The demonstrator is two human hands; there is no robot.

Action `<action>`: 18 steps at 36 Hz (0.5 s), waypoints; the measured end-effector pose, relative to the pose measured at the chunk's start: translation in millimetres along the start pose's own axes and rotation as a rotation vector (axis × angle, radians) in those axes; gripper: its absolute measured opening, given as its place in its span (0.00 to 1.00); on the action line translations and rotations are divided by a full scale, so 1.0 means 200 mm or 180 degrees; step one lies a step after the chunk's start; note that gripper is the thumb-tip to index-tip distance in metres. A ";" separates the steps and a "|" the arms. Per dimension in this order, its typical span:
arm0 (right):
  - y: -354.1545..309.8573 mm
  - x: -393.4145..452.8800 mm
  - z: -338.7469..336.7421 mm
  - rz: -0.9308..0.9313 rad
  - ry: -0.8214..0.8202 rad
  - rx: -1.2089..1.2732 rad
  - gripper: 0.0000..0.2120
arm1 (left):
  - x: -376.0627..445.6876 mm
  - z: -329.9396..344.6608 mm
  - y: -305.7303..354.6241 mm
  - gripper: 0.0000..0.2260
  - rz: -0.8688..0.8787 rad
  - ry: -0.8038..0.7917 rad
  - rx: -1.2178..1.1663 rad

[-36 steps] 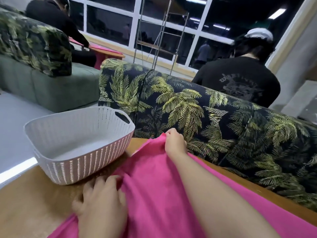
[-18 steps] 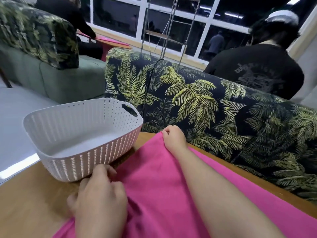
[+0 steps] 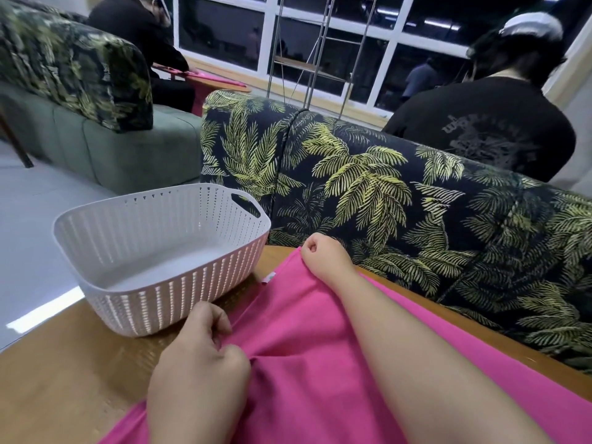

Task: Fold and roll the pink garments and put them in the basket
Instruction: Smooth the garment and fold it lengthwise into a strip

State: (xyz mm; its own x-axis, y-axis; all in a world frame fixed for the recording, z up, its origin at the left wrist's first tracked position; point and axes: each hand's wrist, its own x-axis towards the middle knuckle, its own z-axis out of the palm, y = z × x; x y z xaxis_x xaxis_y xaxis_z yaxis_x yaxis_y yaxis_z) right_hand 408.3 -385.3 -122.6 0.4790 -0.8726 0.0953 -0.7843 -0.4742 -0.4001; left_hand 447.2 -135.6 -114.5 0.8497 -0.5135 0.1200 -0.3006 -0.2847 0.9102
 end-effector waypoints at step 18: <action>-0.09 0.03 0.07 0.0434 0.0524 -0.0905 0.13 | 0.06 -0.06 -0.04 0.10 -0.0068 -0.0370 0.1482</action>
State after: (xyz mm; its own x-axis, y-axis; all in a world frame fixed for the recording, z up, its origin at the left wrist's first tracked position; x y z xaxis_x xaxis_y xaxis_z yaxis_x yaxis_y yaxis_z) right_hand 431.6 -381.0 -127.3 0.3104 -0.9264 0.2132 -0.9261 -0.3453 -0.1518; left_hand 465.5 -129.9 -115.5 0.8117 -0.5831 0.0341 -0.4683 -0.6149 0.6345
